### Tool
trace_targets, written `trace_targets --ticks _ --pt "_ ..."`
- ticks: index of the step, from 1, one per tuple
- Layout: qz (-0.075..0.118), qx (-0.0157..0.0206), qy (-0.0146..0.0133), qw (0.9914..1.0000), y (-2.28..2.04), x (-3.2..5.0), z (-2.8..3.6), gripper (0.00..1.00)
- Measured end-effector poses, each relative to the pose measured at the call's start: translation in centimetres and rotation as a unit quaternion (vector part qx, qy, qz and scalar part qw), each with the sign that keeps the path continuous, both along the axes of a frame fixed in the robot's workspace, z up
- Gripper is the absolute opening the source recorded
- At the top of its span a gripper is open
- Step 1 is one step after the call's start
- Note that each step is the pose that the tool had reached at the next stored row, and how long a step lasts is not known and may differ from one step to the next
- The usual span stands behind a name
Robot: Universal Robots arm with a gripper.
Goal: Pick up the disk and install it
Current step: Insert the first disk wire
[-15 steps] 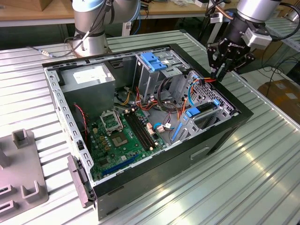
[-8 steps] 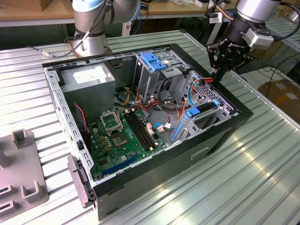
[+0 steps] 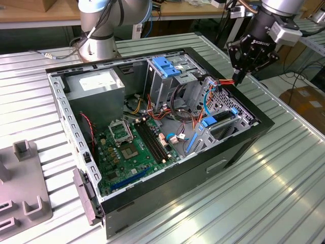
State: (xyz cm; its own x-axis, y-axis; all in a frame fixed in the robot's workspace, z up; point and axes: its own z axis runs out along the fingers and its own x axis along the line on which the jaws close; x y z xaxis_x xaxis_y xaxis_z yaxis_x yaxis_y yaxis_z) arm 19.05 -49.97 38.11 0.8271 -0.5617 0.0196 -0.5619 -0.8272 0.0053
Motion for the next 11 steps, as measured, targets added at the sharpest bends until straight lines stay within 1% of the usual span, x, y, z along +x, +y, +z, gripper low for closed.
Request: trace_targets --ticks 2,3,5,7,8,9,10,11 --pt "-0.015 0.0 0.0 0.99989 0.0 0.0 0.0 0.17" --pt "-0.017 0.0 0.0 0.99986 0.01 -0.19 0.0 0.17" --pt "-0.017 0.0 -0.001 0.99986 -0.05 -1.22 -0.01 0.17" --pt "-0.018 0.0001 -0.001 0.99984 -0.07 -1.6 -0.07 0.17" --pt "-0.018 0.0001 -0.001 0.99983 -0.07 -1.66 -0.11 0.17" --pt "-0.032 0.0 -0.001 0.99948 -0.07 -1.68 -0.22 0.17" --pt "-0.049 0.0 -0.0007 0.99882 -0.07 -1.68 -0.32 0.17" --pt "-0.067 -0.0001 -0.0004 0.99778 -0.07 -1.68 -0.41 0.17"
